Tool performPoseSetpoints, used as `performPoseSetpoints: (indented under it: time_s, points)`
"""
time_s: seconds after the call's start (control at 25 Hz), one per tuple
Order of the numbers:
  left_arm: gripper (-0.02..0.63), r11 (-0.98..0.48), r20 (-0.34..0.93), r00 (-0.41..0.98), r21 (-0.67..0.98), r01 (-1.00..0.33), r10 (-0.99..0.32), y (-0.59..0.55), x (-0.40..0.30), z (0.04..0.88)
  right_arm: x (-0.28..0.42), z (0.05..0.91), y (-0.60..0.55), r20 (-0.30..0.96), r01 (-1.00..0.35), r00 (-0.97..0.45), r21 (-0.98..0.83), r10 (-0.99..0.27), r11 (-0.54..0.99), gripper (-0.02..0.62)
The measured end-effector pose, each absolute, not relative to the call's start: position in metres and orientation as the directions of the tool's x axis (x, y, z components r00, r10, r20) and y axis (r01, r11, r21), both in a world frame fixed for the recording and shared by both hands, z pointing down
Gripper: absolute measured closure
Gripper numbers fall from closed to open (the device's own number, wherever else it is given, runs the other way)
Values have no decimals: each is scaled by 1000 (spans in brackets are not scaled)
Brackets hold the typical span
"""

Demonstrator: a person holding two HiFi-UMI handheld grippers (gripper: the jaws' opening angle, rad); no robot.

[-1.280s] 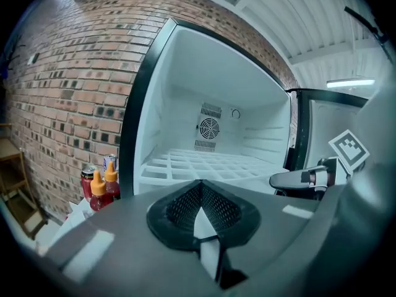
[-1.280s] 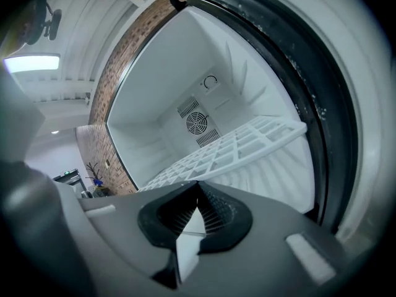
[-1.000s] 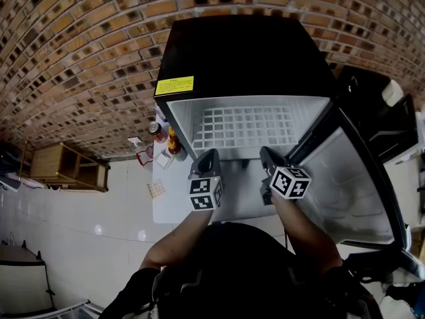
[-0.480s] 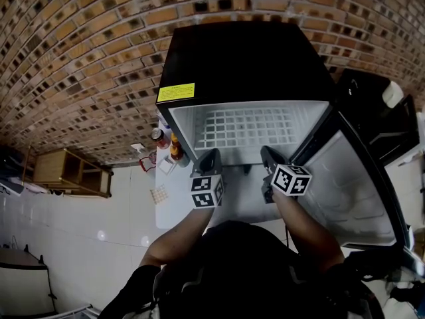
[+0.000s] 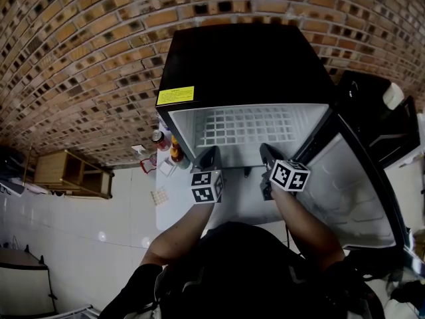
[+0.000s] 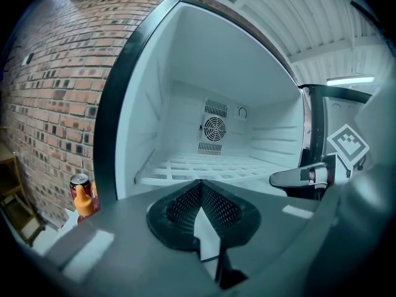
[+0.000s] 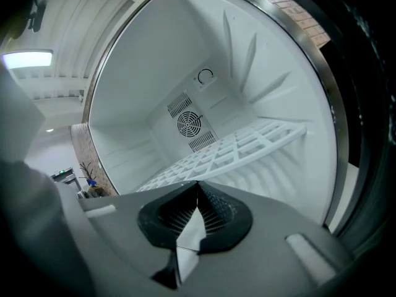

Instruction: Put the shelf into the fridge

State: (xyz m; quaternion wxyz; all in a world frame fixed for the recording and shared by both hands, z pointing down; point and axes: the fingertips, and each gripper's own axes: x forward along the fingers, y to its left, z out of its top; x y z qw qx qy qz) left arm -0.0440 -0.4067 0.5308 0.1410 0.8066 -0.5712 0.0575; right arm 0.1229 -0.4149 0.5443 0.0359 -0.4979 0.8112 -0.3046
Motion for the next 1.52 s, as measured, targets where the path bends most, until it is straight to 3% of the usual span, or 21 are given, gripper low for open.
performPoseSetpoints:
  time_s: [0.48,1.0,1.52]
  points:
    - [604,-311,263,345,162,-936,-901,-411,-44,530,129,560,-426,330,-812,-459,-534,-825,238,591]
    - [604,-308,263,335,140,-941,-905,-412,-48,530,119,540,-412,240,-765,-488,-580,-839,279,589]
    - [604,-381,298,403,130,-915,-865,-409,-44,532,125,549,-416,304,-803,-435,-556,-848,213,589]
